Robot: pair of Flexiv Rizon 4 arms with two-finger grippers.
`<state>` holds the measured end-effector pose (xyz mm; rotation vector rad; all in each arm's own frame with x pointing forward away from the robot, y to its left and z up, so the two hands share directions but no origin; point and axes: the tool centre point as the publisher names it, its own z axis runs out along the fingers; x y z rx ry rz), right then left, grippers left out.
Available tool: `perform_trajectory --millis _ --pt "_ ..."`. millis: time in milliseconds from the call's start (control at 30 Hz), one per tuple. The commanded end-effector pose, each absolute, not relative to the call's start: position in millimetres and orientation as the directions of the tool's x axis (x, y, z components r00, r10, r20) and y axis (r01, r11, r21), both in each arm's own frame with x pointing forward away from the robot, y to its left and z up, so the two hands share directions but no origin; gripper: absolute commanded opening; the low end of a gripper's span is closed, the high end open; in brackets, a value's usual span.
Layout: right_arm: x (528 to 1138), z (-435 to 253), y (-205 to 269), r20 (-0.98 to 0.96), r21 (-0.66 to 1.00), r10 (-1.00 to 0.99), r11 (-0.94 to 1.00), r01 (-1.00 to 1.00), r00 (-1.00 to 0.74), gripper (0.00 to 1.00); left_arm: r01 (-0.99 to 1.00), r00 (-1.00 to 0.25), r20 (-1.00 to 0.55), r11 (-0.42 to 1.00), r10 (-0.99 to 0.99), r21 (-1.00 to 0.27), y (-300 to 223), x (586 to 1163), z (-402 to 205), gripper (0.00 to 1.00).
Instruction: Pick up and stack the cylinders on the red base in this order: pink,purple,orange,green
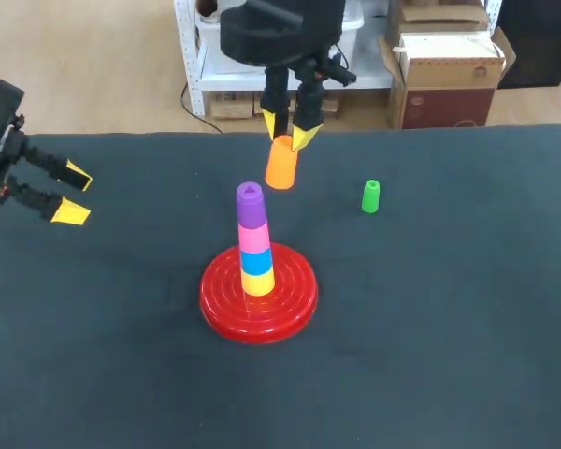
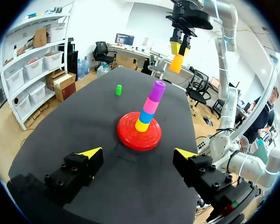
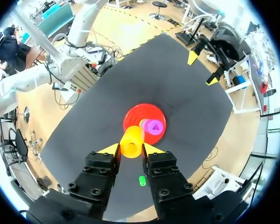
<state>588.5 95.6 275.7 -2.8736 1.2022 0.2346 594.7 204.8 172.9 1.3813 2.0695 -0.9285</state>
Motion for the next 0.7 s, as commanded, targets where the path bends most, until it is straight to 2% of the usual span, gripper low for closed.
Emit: perform_trajectory --millis 33,300,700 --pt "599.2 275.8 108.0 -0.125 0.082 -0.706 -0.708 -0.701 0.698 0.0 0.927 -0.374 -0.705 0.257 0.602 -0.273 205.3 596.3 172.3 1.0" --pt "610.8 274.0 122.3 -0.004 0.154 -0.678 -0.727 -0.669 0.735 0.0 0.927 -0.374 -0.705 0.257 0.602 -0.273 205.3 596.3 172.3 1.0" --pt "611.5 263.2 140.4 0.002 0.159 -0.65 -0.75 -0.642 0.76 0.0 0.927 -0.374 -0.705 0.257 0.602 -0.273 205.3 596.3 172.3 1.0"
